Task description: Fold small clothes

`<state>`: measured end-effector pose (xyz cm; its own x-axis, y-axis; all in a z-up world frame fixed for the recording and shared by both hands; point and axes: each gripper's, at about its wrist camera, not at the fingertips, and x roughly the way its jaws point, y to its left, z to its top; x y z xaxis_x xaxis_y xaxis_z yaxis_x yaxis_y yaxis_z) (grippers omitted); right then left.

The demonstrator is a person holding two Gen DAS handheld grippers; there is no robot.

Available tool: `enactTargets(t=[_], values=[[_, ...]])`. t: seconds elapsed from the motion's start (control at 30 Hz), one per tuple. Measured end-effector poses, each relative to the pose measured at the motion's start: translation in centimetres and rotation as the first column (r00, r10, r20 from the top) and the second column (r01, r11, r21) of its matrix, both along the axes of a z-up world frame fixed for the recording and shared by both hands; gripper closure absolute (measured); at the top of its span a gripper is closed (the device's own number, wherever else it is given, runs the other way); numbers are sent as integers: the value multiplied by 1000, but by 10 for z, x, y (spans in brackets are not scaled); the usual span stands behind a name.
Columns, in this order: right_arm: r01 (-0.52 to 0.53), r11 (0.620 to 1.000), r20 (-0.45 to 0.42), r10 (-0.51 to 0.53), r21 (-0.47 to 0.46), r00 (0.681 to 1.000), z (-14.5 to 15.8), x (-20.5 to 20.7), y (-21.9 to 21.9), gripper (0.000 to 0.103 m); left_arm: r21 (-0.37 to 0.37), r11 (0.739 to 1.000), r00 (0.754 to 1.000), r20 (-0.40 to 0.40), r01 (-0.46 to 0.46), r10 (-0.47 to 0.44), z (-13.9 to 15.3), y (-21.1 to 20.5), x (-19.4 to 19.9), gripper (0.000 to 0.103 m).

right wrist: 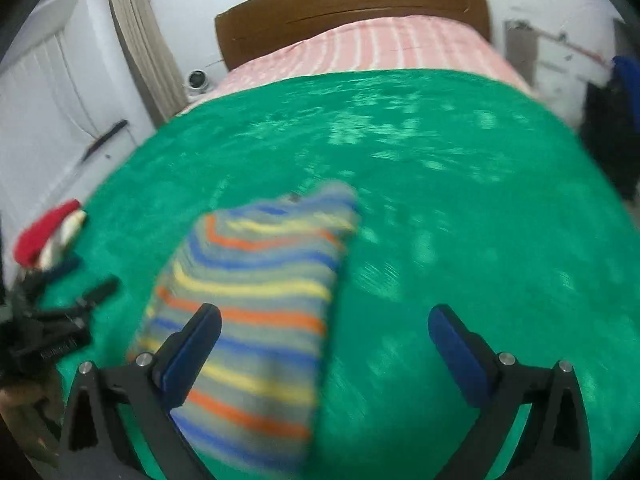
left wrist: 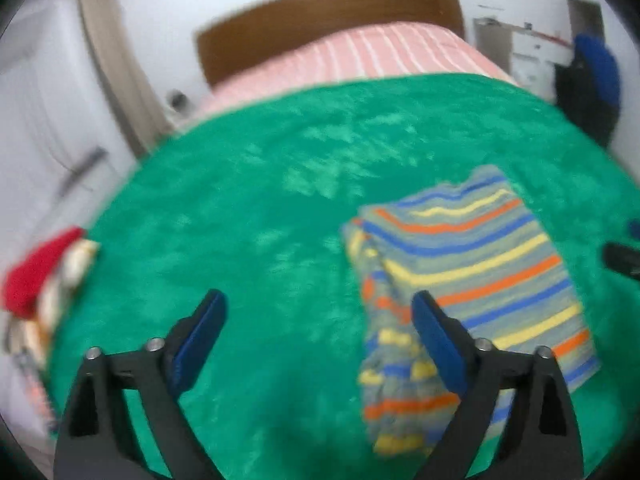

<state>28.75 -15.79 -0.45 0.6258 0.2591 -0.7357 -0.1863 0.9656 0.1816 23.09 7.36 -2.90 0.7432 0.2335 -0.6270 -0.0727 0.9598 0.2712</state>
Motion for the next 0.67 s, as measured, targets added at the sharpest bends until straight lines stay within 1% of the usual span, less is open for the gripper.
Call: enactTargets(t=[0.03, 0.07, 0.1, 0.17, 0.23, 0.3, 0.33, 0.47, 0.53, 0.57, 0.67], values=[[12, 1000, 14, -12, -17, 1000, 3, -13, -3, 1, 22, 999, 999, 14, -30, 30, 0, -2, -2, 0], [18, 999, 32, -17, -33, 999, 9, -26, -5, 1, 36, 998, 998, 39, -49, 48, 4, -4, -11, 0], [16, 999, 47, -14, -46, 999, 14, -34, -6, 1, 26, 999, 998, 55, -41, 40, 11, -6, -19, 0], [13, 996, 80, -6, -86, 997, 28, -52, -3, 1, -23, 1000, 999, 42, -4, 5, 20, -6, -26, 0], [20, 992, 111, -7, -121, 994, 42, -64, 0, 1, -92, 995, 999, 20, 34, -32, 24, -8, -27, 0], [25, 990, 127, -7, -141, 992, 58, -83, -2, 1, -136, 990, 999, 24, 37, -34, 27, -8, -35, 0], [26, 989, 129, -7, -146, 992, 62, -90, 0, 1, -147, 989, 999, 26, 35, -32, 25, -9, -32, 0], [33, 988, 130, -13, -152, 991, 71, -109, 0, 1, -193, 981, 999, 21, 35, -32, 29, -11, -43, 0], [37, 987, 137, -15, -158, 990, 74, -119, 1, 1, -220, 975, 998, 50, 37, -26, 32, -9, -53, 0], [37, 987, 140, -14, -158, 990, 75, -124, 1, 1, -221, 975, 998, 63, 35, -21, 34, -10, -58, 0], [32, 990, 143, -12, -139, 990, 80, -137, 1, 1, -181, 983, 997, 77, 44, -31, 38, -18, -69, 0]])
